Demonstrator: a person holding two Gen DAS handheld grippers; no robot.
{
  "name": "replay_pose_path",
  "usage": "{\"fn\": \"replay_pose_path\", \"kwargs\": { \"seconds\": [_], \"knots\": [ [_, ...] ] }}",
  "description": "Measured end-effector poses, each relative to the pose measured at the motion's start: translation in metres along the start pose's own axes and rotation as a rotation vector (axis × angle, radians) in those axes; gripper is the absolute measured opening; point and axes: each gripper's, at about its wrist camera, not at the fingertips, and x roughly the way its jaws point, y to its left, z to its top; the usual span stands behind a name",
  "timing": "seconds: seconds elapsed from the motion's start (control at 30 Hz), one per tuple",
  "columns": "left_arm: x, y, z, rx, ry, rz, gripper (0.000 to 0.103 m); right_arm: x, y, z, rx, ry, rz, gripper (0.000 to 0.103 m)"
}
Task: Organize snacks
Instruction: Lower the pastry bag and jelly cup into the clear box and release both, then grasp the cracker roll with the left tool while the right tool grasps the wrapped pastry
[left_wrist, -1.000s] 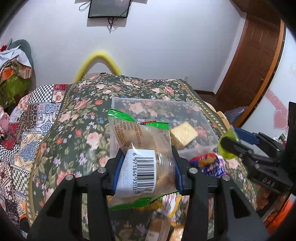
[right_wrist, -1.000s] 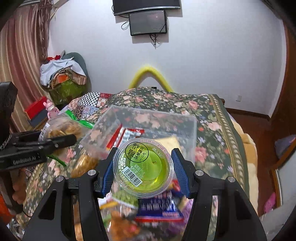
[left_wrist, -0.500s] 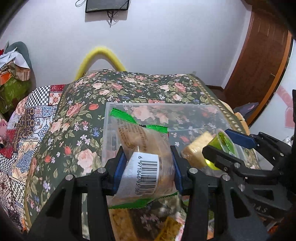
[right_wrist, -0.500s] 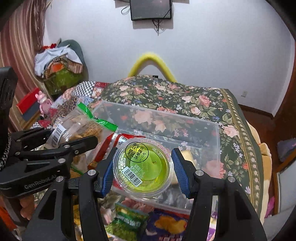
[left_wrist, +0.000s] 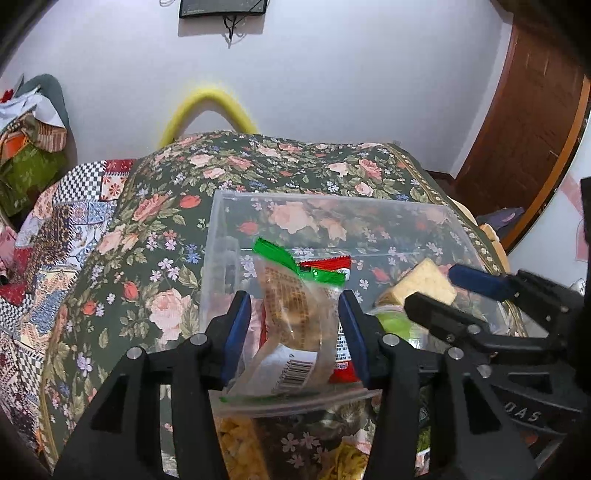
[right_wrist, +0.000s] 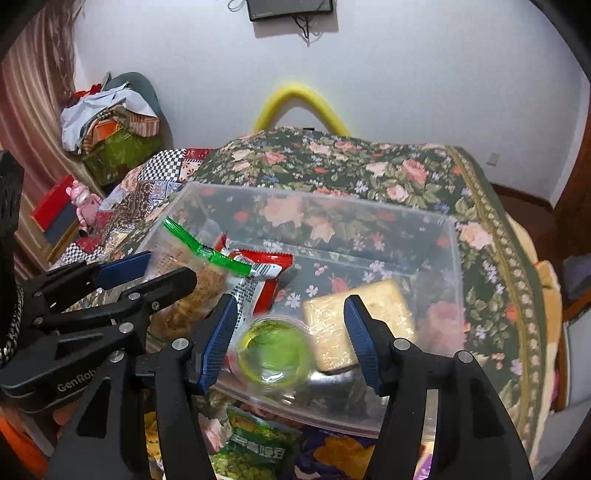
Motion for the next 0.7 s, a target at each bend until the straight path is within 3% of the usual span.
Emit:
{"fn": "replay_pose_path", "kwargs": {
  "seconds": [0.33,0.7],
  "knots": [
    [-0.067,-0.009,-0.013,0.061,-0.053,0.012,0.061,-0.07,0.004,-0.017,-0.034,-0.091,-0.008,0.063],
    [-0.137,-0.016,-0.078,0.114,-0.028,0.003,0.066,-0.115,0.027,-0.081,-0.044,-0.072,0.008,0.07]
  ]
}}
